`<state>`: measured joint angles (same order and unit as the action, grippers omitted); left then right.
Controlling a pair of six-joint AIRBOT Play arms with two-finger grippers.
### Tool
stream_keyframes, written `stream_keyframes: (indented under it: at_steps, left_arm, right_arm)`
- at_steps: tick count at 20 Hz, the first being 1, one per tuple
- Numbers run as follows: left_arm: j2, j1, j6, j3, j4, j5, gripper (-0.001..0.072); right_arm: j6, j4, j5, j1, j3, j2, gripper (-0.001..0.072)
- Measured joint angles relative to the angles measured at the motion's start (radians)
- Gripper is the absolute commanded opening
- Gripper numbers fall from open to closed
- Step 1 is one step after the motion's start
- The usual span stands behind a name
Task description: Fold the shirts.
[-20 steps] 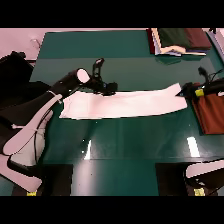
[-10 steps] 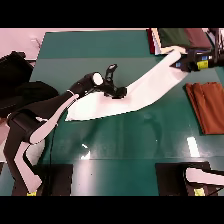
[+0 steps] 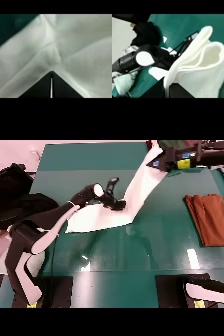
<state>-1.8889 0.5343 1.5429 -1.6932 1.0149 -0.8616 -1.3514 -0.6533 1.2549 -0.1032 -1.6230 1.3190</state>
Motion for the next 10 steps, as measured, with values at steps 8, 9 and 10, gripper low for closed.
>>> stream_keyframes:
  at_steps: [8, 9, 10]
  left_arm:
    - [0.382, -0.316, -0.007, -0.017, 0.281, -0.119, 0.0023]
    - [0.423, -0.351, -0.007, -0.018, 0.295, -0.124, 0.0023]
    - [0.461, -0.383, -0.007, -0.018, 0.307, -0.127, 0.0023]
  right_arm:
    - [0.074, 0.135, -0.348, -0.442, -0.040, 0.197, 0.0473]
    - [0.101, 0.159, -0.388, -0.493, -0.071, 0.245, 0.0468]
    - [0.125, 0.175, -0.408, -0.532, -0.109, 0.292, 0.0400]
